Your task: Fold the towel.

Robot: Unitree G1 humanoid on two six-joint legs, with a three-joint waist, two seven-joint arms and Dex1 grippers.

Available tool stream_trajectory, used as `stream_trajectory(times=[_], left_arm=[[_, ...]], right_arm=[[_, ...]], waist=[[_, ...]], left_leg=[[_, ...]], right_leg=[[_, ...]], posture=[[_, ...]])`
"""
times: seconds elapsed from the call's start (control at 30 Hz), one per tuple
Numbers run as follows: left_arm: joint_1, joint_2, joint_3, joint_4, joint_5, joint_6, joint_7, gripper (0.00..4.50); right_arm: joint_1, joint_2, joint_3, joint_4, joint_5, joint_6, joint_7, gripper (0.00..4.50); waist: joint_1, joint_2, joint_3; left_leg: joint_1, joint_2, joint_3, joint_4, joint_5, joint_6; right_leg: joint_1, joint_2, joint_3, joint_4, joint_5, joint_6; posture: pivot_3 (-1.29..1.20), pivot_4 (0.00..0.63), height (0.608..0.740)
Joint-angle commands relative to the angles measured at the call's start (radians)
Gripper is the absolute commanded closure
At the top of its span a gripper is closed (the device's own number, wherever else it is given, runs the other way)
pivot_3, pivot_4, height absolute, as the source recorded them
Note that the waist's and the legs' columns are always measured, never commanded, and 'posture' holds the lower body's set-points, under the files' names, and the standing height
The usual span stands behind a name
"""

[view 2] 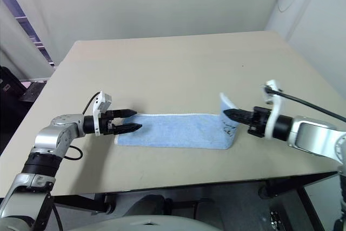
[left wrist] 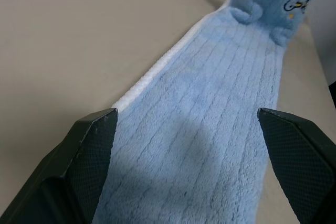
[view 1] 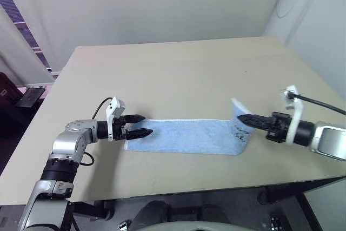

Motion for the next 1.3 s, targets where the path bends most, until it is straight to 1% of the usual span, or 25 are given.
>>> stream_trajectory(times=[0.03,0.1,0.17,0.23,0.27,0.37,0.53,0.67,0.7,0.8,0.83,0.87,0.93,0.97,1.0,1.07,1.1,1.3], left_arm=[[-0.008,0.007,0.019,-0.031,-0.006,-0.010,0.006,0.00],[-0.009,0.005,0.019,-0.031,-0.001,-0.021,0.010,0.00],[-0.009,0.002,0.021,-0.031,-0.003,-0.026,0.011,0.00],[-0.008,0.003,0.024,-0.038,-0.012,-0.021,0.008,0.00],[-0.006,0.004,0.028,-0.043,-0.017,-0.017,0.007,0.00],[0.000,0.016,0.034,-0.057,-0.033,0.000,-0.009,0.00],[-0.002,0.026,0.038,-0.073,-0.049,0.025,-0.018,0.00],[-0.018,0.026,0.046,-0.081,-0.071,0.052,-0.018,0.00],[-0.023,0.026,0.049,-0.084,-0.078,0.059,-0.018,0.00],[-0.050,0.020,0.056,-0.097,-0.107,0.087,-0.027,0.00],[-0.062,0.016,0.057,-0.103,-0.123,0.101,-0.034,0.00],[-0.076,0.009,0.057,-0.104,-0.133,0.113,-0.036,0.00],[-0.113,-0.022,0.056,-0.095,-0.153,0.120,-0.034,0.39],[-0.136,-0.042,0.049,-0.087,-0.162,0.126,-0.038,0.64],[-0.155,-0.062,0.036,-0.081,-0.164,0.125,-0.047,0.97],[-0.201,-0.117,-0.002,-0.054,-0.140,0.100,-0.051,1.70],[-0.218,-0.140,-0.023,-0.046,-0.129,0.092,-0.059,2.15],[-0.262,-0.258,-0.155,0.005,-0.058,0.039,-0.090,4.45]], right_arm=[[-0.067,0.057,0.111,-0.044,-0.025,0.001,-0.005,4.44],[-0.097,0.127,0.211,-0.025,-0.123,0.002,-0.012,4.44],[-0.127,0.192,0.283,0.028,-0.230,-0.005,-0.026,4.44],[-0.141,0.230,0.307,0.078,-0.299,-0.003,-0.035,4.44],[-0.141,0.239,0.315,0.088,-0.333,-0.003,-0.023,4.23],[-0.134,0.252,0.303,0.079,-0.362,0.001,0.038,3.37],[-0.127,0.253,0.286,0.045,-0.412,-0.001,0.106,1.58],[-0.104,0.247,0.234,-0.030,-0.401,-0.024,0.174,0.16],[-0.089,0.244,0.199,-0.053,-0.374,-0.037,0.208,0.03],[-0.019,0.236,0.055,-0.079,-0.310,-0.094,0.315,0.03],[0.003,0.224,0.032,-0.079,-0.332,-0.109,0.335,0.03],[0.023,0.216,0.023,-0.077,-0.386,-0.139,0.344,0.03],[0.061,0.237,-0.006,-0.053,-0.510,-0.257,0.358,0.00],[0.089,0.237,-0.012,-0.043,-0.560,-0.306,0.389,0.39],[0.112,0.241,-0.013,-0.039,-0.597,-0.343,0.417,0.60],[0.131,0.264,-0.006,-0.031,-0.660,-0.410,0.441,1.29],[0.134,0.278,-0.002,-0.028,-0.686,-0.440,0.451,1.71],[0.121,0.365,0.066,0.024,-0.817,-0.557,0.519,3.99]], waist=[[0.000,0.000,0.000],[0.000,-0.002,-0.001],[0.000,-0.002,-0.001],[0.001,-0.002,-0.001],[0.003,-0.002,-0.001],[0.001,-0.002,-0.001],[-0.001,-0.002,-0.001],[0.000,-0.002,-0.001],[0.000,-0.002,-0.001],[0.005,-0.002,-0.001],[0.005,-0.003,-0.001],[0.003,-0.003,-0.002],[0.002,-0.004,-0.002],[0.003,-0.004,-0.002],[0.002,-0.004,-0.002],[0.001,-0.004,-0.002],[0.000,-0.004,-0.002],[-0.002,-0.004,-0.003]], left_leg=[[0.000,0.000,0.000,0.000,0.000,0.000],[0.000,0.000,0.000,0.000,0.000,0.000],[0.000,0.000,0.000,0.000,0.000,0.000],[0.000,0.000,0.000,0.001,0.000,0.000],[0.000,0.000,0.000,0.001,0.000,0.000],[0.000,-0.001,0.000,0.001,0.000,0.000],[0.001,0.000,0.000,0.001,0.000,0.000],[0.001,0.000,0.000,0.001,0.000,-0.001],[0.001,0.000,0.000,0.001,0.000,-0.001],[0.001,-0.001,0.000,0.002,0.000,0.000],[0.001,-0.001,-0.001,0.002,0.000,0.000],[0.001,-0.001,0.000,0.002,0.000,0.000],[0.001,-0.001,0.000,0.003,0.000,-0.001],[0.001,-0.001,0.000,0.003,0.000,-0.001],[0.001,-0.001,0.000,0.003,0.000,-0.001],[0.003,-0.001,0.000,0.003,0.000,-0.001],[0.003,-0.001,0.000,0.004,0.000,-0.001],[0.005,0.000,0.000,0.004,0.000,-0.001]], right_leg=[[0.000,0.000,0.000,0.000,0.000,0.000],[-0.002,0.000,0.000,0.000,0.000,0.000],[-0.003,0.000,0.000,0.000,0.000,0.000],[-0.003,0.001,0.000,0.000,0.001,0.000],[-0.003,0.001,0.000,0.000,0.001,0.001],[-0.003,0.001,0.000,0.000,0.002,0.002],[-0.004,0.001,0.000,0.001,0.003,0.002],[-0.003,0.001,0.000,0.002,0.003,0.002],[-0.003,0.001,0.000,0.002,0.004,0.003],[-0.003,0.001,0.000,0.001,0.005,0.005],[-0.003,0.001,0.000,0.001,0.005,0.006],[-0.002,0.001,0.000,0.001,0.006,0.006],[-0.002,0.001,0.000,0.000,0.006,0.006],[-0.001,0.002,0.000,0.000,0.007,0.006],[-0.001,0.001,0.000,0.000,0.007,0.006],[0.000,0.002,0.000,0.000,0.007,0.006],[0.001,0.002,0.000,0.000,0.007,0.006],[0.003,0.003,0.001,0.001,0.008,0.007]], posture=[[0.00,0.000,0.740],[0.00,0.000,0.740],[0.00,0.000,0.740],[0.00,0.000,0.740],[0.00,0.000,0.740],[0.00,0.000,0.740],[0.00,0.000,0.740],[0.00,0.000,0.740],[0.00,0.000,0.740],[0.00,0.000,0.740],[0.00,0.000,0.740],[0.00,0.000,0.740],[0.00,0.000,0.740],[0.00,0.000,0.740],[0.00,0.000,0.740],[0.00,0.000,0.740],[0.00,0.000,0.740],[0.00,0.000,0.740]])
